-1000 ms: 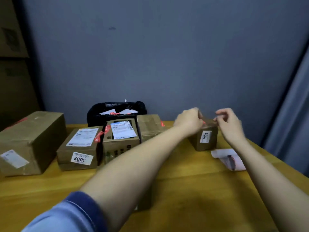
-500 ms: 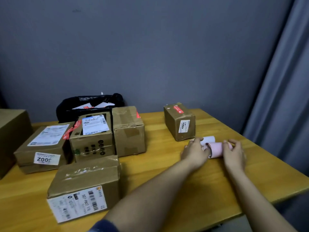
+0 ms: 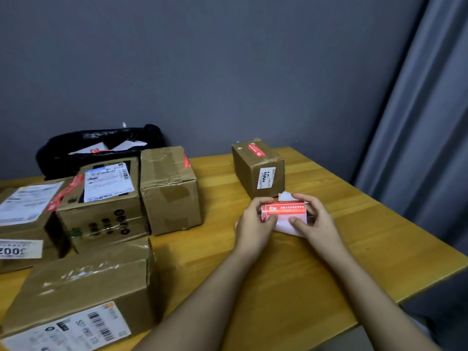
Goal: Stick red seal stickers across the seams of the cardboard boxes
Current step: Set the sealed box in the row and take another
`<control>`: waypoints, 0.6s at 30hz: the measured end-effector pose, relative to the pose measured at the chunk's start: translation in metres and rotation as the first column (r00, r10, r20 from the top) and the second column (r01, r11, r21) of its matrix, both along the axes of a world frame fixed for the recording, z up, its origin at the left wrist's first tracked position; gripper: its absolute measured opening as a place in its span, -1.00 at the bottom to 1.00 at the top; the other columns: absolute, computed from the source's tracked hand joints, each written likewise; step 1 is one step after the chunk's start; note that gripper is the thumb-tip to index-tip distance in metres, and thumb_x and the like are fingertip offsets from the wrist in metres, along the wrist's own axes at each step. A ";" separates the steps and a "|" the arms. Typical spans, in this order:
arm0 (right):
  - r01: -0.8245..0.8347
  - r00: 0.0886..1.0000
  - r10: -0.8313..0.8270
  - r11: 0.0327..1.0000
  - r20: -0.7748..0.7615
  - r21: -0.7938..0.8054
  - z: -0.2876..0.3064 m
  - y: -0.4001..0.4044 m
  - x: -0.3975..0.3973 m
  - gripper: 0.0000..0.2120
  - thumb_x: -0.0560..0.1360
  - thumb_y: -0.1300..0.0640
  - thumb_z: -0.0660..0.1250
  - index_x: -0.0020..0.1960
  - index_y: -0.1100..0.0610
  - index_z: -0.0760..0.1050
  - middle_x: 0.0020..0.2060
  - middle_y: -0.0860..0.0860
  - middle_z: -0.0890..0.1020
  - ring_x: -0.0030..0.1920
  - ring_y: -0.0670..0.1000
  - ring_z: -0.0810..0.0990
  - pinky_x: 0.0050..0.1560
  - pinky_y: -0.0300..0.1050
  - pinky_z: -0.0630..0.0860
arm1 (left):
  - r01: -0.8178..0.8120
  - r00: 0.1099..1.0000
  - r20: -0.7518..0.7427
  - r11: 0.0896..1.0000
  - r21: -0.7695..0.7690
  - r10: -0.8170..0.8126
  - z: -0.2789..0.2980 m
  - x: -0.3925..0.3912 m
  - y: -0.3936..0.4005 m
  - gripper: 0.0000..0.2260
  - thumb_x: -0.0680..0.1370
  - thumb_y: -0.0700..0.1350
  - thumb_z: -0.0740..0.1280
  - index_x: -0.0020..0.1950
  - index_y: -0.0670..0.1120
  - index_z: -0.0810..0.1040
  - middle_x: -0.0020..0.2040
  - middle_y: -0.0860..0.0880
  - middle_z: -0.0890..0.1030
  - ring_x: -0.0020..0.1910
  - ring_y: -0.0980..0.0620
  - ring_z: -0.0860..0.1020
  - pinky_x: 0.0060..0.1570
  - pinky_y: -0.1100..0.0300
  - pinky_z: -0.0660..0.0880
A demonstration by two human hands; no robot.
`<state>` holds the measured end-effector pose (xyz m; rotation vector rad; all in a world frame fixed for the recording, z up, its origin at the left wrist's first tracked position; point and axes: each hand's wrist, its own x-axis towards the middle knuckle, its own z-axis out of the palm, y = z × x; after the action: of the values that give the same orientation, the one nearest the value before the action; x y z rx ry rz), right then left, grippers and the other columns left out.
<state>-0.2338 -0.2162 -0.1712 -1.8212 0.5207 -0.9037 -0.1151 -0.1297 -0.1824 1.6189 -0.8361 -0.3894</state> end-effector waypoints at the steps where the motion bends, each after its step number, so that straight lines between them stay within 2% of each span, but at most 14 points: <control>1: 0.005 1.000 -0.005 1.000 0.002 0.000 -0.001 0.000 0.001 -0.53 0.45 0.44 0.37 0.19 -0.04 0.46 0.08 -0.03 0.59 -0.02 -0.25 0.61 -0.05 -0.41 0.48 | 0.007 1.000 -0.012 1.000 -0.022 -0.007 -0.002 0.003 0.000 -0.69 0.36 -0.09 0.32 -0.04 0.31 0.51 0.01 0.15 0.64 0.06 0.08 0.60 0.19 -0.05 0.48; 4: 0.054 0.998 -0.054 0.999 0.041 0.000 -0.003 -0.002 0.003 -0.67 0.50 0.35 0.36 0.15 0.02 0.50 -0.18 -0.04 0.63 -0.19 -0.25 0.58 -0.13 -0.42 0.45 | 0.021 0.998 -0.058 0.993 -0.119 -0.028 -0.001 0.005 0.004 -0.63 0.46 -0.35 0.30 0.00 0.14 0.52 0.04 0.00 0.63 0.00 0.08 0.59 0.06 0.24 0.52; 5: 0.067 0.996 -0.067 0.998 0.054 0.001 -0.004 -0.003 0.004 -0.71 0.51 0.35 0.34 0.10 0.01 0.51 -0.27 -0.01 0.60 -0.24 -0.22 0.55 -0.15 -0.39 0.44 | 0.026 0.998 -0.062 0.991 -0.132 -0.034 -0.001 0.006 0.005 -0.64 0.47 -0.38 0.28 0.03 0.08 0.53 0.05 -0.02 0.63 -0.02 0.08 0.57 0.01 0.31 0.50; 7: 0.076 0.995 -0.076 0.997 0.063 0.002 -0.005 -0.005 0.004 -0.73 0.51 0.38 0.33 0.03 0.02 0.54 -0.34 0.04 0.56 -0.28 -0.18 0.51 -0.19 -0.38 0.45 | 0.042 0.998 -0.031 0.991 -0.129 -0.046 -0.002 0.006 0.006 -0.67 0.44 -0.32 0.26 0.06 0.06 0.54 0.06 0.02 0.63 0.01 0.06 0.57 0.01 0.26 0.51; 10: 0.069 0.996 -0.068 0.998 0.063 -0.002 -0.003 -0.004 0.003 -0.75 0.50 0.38 0.34 0.02 0.05 0.56 -0.30 0.07 0.59 -0.29 -0.22 0.53 -0.22 -0.40 0.48 | 0.052 0.998 -0.019 0.994 -0.093 -0.054 -0.004 0.007 0.004 -0.61 0.30 -0.17 0.23 0.06 0.14 0.53 0.05 0.11 0.62 0.06 0.07 0.57 0.10 0.09 0.53; 13: 0.071 0.996 -0.069 0.997 0.065 -0.042 -0.001 0.000 0.003 -0.75 0.49 0.37 0.35 0.02 0.04 0.57 -0.27 0.05 0.62 -0.31 -0.24 0.53 -0.25 -0.40 0.48 | 0.069 0.997 -0.027 0.992 -0.102 -0.072 -0.004 0.007 0.005 -0.61 0.31 -0.13 0.26 0.09 0.16 0.52 0.06 0.15 0.61 0.08 0.13 0.57 0.13 0.08 0.52; 18: 0.082 0.993 -0.078 0.996 0.092 -0.042 -0.003 0.000 0.001 -0.75 0.49 0.36 0.36 -0.01 0.02 0.59 -0.26 0.04 0.66 -0.27 -0.17 0.55 -0.24 -0.36 0.48 | 0.131 0.985 -0.095 0.980 -0.153 -0.146 -0.002 0.007 0.006 -0.61 0.33 -0.20 0.27 0.08 0.14 0.54 0.07 0.05 0.63 0.05 0.06 0.58 0.09 0.13 0.52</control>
<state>-0.2329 -0.2165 -0.1737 -1.8019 0.5233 -1.0553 -0.1078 -0.1239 -0.1843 1.3969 -0.8792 -0.4970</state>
